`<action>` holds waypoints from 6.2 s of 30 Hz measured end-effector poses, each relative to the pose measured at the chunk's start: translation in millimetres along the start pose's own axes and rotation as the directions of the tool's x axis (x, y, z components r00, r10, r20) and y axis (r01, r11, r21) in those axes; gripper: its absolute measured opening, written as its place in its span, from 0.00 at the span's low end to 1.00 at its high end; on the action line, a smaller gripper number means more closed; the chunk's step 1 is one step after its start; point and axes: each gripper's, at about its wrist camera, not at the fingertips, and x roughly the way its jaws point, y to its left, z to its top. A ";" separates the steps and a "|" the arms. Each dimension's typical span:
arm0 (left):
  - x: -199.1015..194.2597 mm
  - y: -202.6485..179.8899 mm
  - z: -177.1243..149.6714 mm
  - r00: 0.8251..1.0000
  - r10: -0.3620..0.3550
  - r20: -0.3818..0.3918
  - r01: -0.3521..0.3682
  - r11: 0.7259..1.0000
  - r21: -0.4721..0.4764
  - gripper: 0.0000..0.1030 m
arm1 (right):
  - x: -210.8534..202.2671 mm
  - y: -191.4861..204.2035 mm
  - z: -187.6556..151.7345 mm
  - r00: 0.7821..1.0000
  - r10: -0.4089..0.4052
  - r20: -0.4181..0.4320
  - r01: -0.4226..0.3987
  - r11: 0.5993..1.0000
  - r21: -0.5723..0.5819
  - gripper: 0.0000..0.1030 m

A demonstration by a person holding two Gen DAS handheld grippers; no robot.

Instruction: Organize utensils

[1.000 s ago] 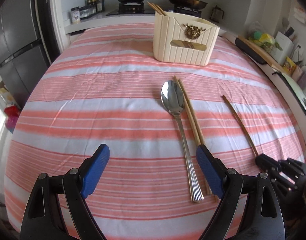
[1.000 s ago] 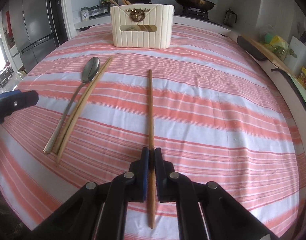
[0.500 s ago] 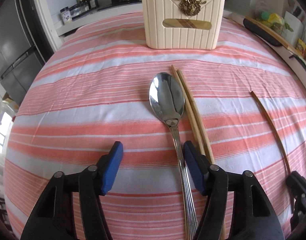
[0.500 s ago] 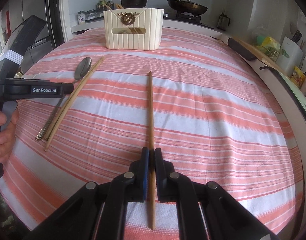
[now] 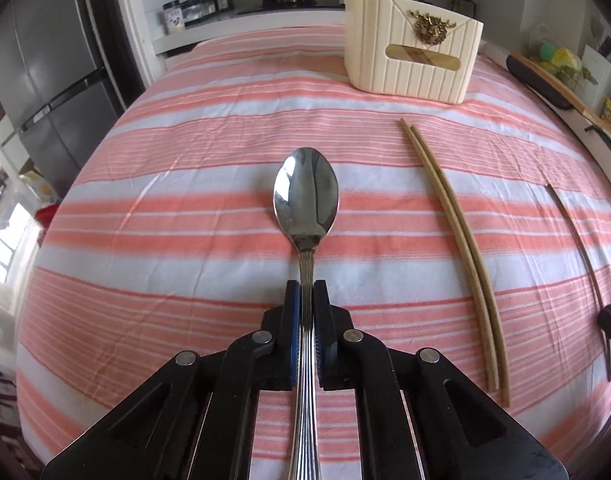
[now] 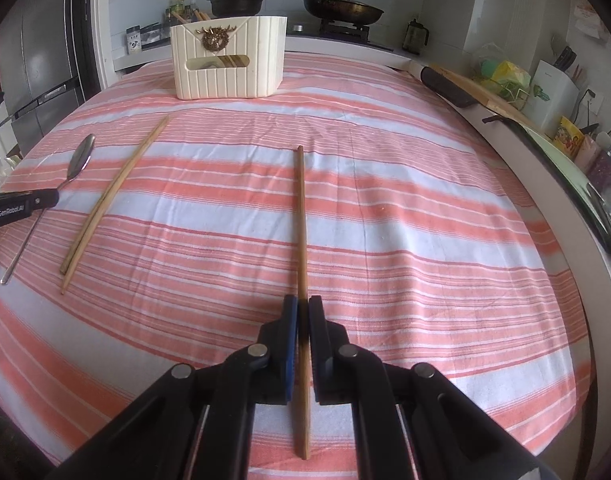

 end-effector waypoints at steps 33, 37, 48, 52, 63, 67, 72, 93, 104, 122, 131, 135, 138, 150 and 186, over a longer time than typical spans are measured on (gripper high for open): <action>-0.9 21.3 -24.1 1.000 -0.006 0.016 0.006 1.000 -0.014 0.96 | 5.7 -4.4 -0.4 0.999 0.036 0.031 -0.037 0.999 0.026 0.35; -1.0 21.5 -24.2 1.000 -0.006 0.016 0.006 1.000 -0.014 0.96 | 5.3 -2.9 -1.1 0.999 0.029 0.033 -0.029 0.999 0.028 0.35; 0.0 24.9 -20.8 0.997 -0.066 -0.032 0.067 0.997 0.034 0.98 | 8.1 -5.3 6.0 0.999 0.036 -0.016 -0.035 0.998 0.045 0.35; -6.8 41.0 -14.3 0.989 -0.148 -0.023 0.148 0.989 0.010 0.98 | 9.2 -11.7 9.9 0.995 0.082 -0.059 -0.078 0.995 0.063 0.36; 27.1 34.2 38.4 0.987 -0.124 -0.098 0.132 0.988 0.078 0.96 | 29.2 -30.9 36.6 0.957 0.230 -0.175 -0.212 0.970 0.116 0.41; 37.0 32.5 41.3 0.986 -0.118 -0.120 0.128 0.988 0.087 0.96 | 38.5 -34.4 47.7 0.945 0.246 -0.214 -0.233 0.969 0.083 0.41; 43.7 21.3 44.2 0.985 -0.110 -0.135 0.128 0.983 0.131 0.93 | 61.8 -18.7 76.8 0.938 0.217 -0.270 -0.235 0.971 -0.036 0.43; -56.9 35.8 63.9 0.979 -0.178 0.102 0.168 0.981 0.101 0.41 | 9.4 -42.3 138.3 0.947 0.321 -0.020 -0.319 0.945 0.074 0.05; -127.9 37.1 60.2 0.945 -0.221 0.243 0.199 0.974 0.111 0.40 | -80.7 -48.3 132.5 0.913 0.353 0.204 -0.367 0.930 0.034 0.05; -154.6 29.1 77.1 0.919 -0.277 0.280 0.248 0.959 0.133 0.40 | -136.8 -40.2 142.5 0.866 0.326 0.380 -0.338 0.941 -0.037 0.05; -159.0 25.5 100.3 0.909 -0.303 0.285 0.270 0.951 0.151 0.40 | -131.3 -33.1 156.4 0.870 0.336 0.360 -0.341 0.939 -0.052 0.05; -162.7 25.4 114.0 0.900 -0.315 0.302 0.281 0.948 0.152 0.40 | -130.2 -31.1 171.4 0.866 0.339 0.369 -0.339 0.938 -0.067 0.05; -166.5 23.5 126.5 0.894 -0.324 0.310 0.287 0.944 0.162 0.40 | -131.5 -27.8 185.7 0.859 0.340 0.383 -0.337 0.938 -0.078 0.05; -199.7 21.5 246.3 0.812 -0.309 0.494 0.275 0.951 0.143 0.40 | -137.5 -36.6 290.9 0.773 0.295 0.562 -0.310 0.948 -0.071 0.05; -109.2 17.5 253.5 0.935 -0.238 0.263 0.207 0.968 0.139 0.82 | -43.6 -15.4 326.3 0.881 0.359 0.309 -0.323 0.932 -0.163 0.45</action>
